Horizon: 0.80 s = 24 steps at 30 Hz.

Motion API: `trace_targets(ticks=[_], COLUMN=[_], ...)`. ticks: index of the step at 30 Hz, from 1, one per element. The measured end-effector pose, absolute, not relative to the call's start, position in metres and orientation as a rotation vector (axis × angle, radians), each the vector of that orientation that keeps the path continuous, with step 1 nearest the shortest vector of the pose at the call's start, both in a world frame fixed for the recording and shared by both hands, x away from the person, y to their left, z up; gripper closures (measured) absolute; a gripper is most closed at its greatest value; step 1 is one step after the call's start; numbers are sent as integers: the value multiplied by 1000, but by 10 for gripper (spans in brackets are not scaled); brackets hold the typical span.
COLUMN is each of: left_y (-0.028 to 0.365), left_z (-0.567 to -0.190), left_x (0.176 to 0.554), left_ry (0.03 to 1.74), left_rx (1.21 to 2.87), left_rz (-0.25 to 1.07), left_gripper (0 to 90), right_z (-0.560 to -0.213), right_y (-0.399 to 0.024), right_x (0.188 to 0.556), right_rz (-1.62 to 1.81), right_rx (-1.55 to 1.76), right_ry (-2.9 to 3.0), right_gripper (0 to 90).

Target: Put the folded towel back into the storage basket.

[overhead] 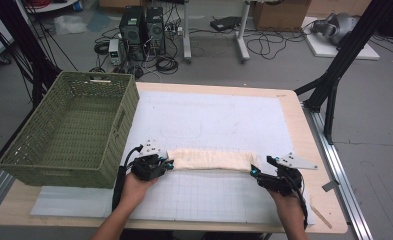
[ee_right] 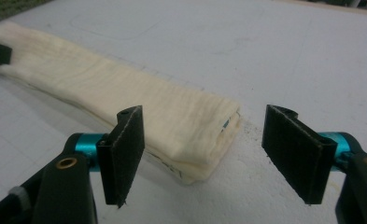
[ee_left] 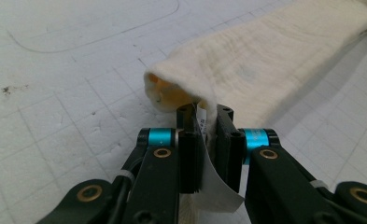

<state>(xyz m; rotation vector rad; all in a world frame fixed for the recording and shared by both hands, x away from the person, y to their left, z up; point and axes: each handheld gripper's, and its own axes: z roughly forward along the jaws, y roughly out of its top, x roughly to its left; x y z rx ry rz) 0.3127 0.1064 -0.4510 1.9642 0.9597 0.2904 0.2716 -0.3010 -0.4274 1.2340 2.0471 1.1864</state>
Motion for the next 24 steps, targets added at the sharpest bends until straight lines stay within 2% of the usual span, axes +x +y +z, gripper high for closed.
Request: trace_targets(ticks=[2,9,19,22,24], left_y=[106,106,104,104,104], left_z=[-451,-451,-452,-452,-451], left_x=[313,313,312,312,311], left_ry=[968,975,975,975,973], left_rx=[1962,1962,1973,1973,1976], left_rz=[292,288,316,316,318], left_gripper=[809,806,807,809,810], right_z=[-433,-450,-452,-452,-452], right_y=[-297,-286,-289,-291,-293], right_x=[278,289,289,288,288], right_rz=[1164,1010,1077,1098,1136], right_rx=[1243,1280,1393,1403,1398], right_ry=[2073,2155,2147,2148,2167], right_gripper=[343,382,471,540,688])
